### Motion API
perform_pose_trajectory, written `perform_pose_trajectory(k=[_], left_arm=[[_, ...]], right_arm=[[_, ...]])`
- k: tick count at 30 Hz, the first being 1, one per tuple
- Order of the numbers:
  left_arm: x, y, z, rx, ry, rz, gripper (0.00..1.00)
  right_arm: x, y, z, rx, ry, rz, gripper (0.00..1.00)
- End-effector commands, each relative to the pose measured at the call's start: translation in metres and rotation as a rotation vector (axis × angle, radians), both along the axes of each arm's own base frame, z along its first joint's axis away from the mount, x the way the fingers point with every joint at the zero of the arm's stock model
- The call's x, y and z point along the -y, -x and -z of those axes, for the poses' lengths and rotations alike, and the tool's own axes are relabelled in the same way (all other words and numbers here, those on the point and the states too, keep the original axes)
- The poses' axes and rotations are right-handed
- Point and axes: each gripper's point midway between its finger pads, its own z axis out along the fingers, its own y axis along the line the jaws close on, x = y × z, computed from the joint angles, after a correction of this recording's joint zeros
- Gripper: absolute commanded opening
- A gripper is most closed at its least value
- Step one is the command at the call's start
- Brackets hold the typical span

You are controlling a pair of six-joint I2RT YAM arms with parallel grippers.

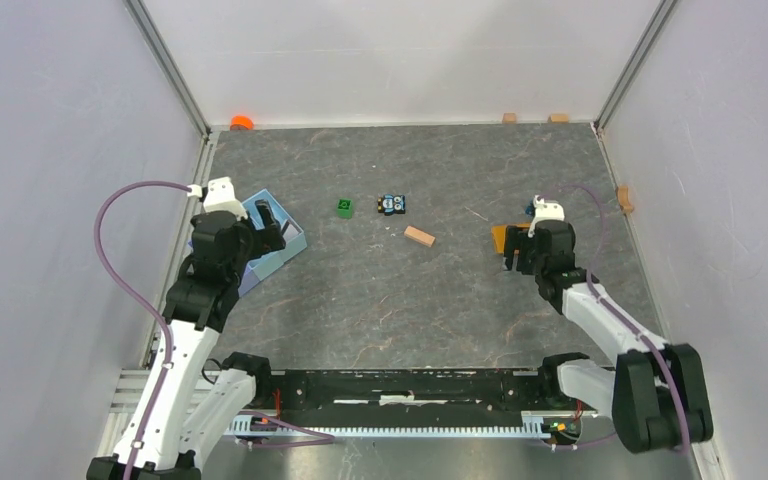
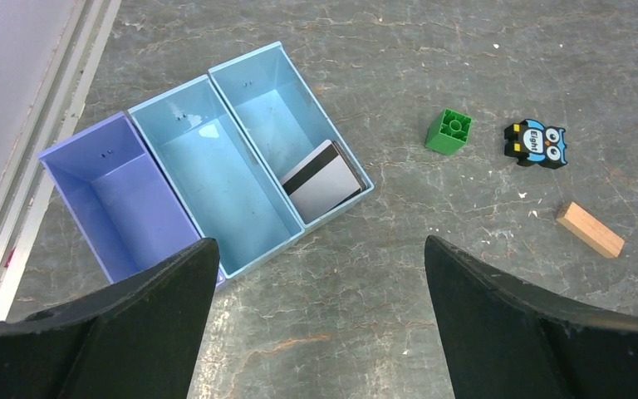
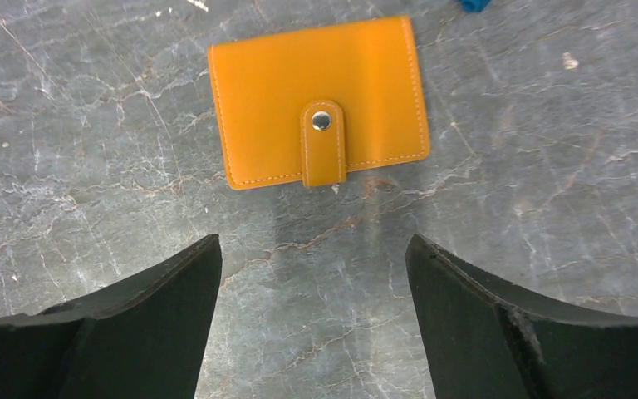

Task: Put the credit cards into the card holder
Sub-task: Pick up the card holder from the center of the board.

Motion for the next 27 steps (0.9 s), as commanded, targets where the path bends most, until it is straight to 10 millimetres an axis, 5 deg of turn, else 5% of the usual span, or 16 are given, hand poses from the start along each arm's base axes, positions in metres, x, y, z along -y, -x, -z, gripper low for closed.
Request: perform_pose_trajectory(k=[1,15,27], left_arm=[[0.007,-0.003,-0.002,0.005,0.002,0.046,1.00],[0.019,-0.006,0.005,-0.026,0.019,0.108,1.00],[0.029,-0.006,0.005,-0.026,0.041,0.163,1.00]], right_arm=[[-0.008,-0.011,-0.001,-0.044,-0.015,-0.040,0.83],[0.004,-0.051,0.001,-0.071,0.071,0.007,0.56],[0.010,-0.069,0.022,-0.160,0.064,0.018,0.39]])
